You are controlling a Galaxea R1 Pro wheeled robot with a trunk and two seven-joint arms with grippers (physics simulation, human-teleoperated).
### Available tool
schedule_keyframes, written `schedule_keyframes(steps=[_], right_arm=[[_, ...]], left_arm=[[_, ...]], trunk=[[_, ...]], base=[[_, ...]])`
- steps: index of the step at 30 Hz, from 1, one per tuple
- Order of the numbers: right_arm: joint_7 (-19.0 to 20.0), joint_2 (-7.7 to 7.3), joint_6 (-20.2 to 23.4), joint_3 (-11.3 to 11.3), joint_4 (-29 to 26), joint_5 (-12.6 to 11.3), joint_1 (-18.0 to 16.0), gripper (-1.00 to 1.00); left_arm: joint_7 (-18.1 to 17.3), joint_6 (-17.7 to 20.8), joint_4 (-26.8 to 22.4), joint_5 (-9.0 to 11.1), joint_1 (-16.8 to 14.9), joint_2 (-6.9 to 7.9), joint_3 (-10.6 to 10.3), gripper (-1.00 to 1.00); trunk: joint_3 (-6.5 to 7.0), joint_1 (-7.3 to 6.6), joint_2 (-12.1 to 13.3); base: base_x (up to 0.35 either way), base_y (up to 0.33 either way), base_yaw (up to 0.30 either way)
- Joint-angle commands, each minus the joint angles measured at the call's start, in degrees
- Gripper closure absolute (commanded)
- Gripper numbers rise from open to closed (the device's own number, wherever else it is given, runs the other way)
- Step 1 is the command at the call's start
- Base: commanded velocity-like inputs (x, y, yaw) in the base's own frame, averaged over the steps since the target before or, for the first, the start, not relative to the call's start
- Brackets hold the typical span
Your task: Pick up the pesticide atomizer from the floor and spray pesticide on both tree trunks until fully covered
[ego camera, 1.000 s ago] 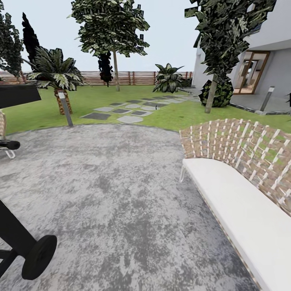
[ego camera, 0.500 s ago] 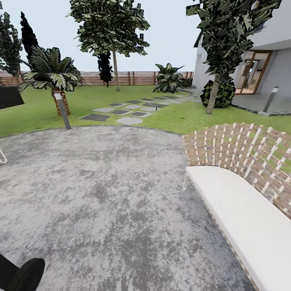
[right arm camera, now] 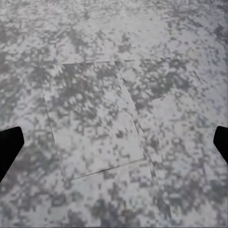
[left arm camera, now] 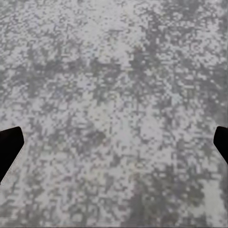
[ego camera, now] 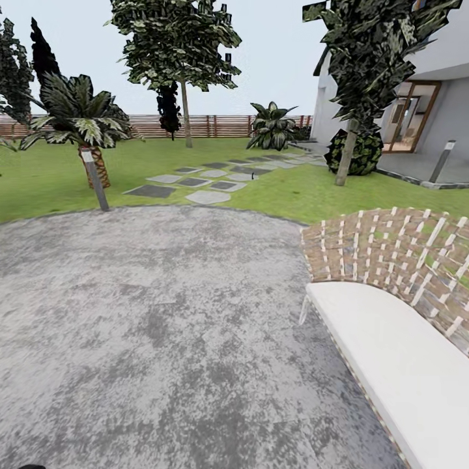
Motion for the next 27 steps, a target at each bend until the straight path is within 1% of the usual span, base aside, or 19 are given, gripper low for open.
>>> schedule_keyframes(steps=[1,5,9,12,27], right_arm=[[0.00,0.00,0.00,0.02,0.00,0.00,-0.01,-1.00],[-0.01,0.00,0.00,0.01,0.00,0.00,-0.01,-1.00],[-0.01,0.00,-0.03,0.02,0.00,0.00,-0.01,-1.00],[-0.01,0.00,-0.04,0.01,0.00,0.00,-0.01,-1.00],[-0.01,0.00,-0.04,0.00,0.00,0.00,-0.01,-1.00]], left_arm=[[0.00,0.00,0.00,0.00,0.00,0.00,0.00,-1.00],[0.00,0.00,-0.03,0.01,0.00,0.00,0.00,-1.00],[0.00,0.03,0.03,-0.01,0.00,0.00,0.00,-1.00],[0.00,0.02,0.04,-0.01,0.00,0.00,0.00,-1.00],[0.00,0.02,0.04,0.03,0.00,0.00,0.00,-1.00]], trunk=[[0.00,0.00,0.00],[0.00,0.00,0.00],[0.00,0.00,0.00],[0.00,0.00,0.00],[0.00,0.00,0.00]], base=[[0.340,0.000,0.000],[0.340,0.000,0.036],[0.340,0.000,0.197],[0.340,0.000,0.089],[0.340,0.000,0.005]])
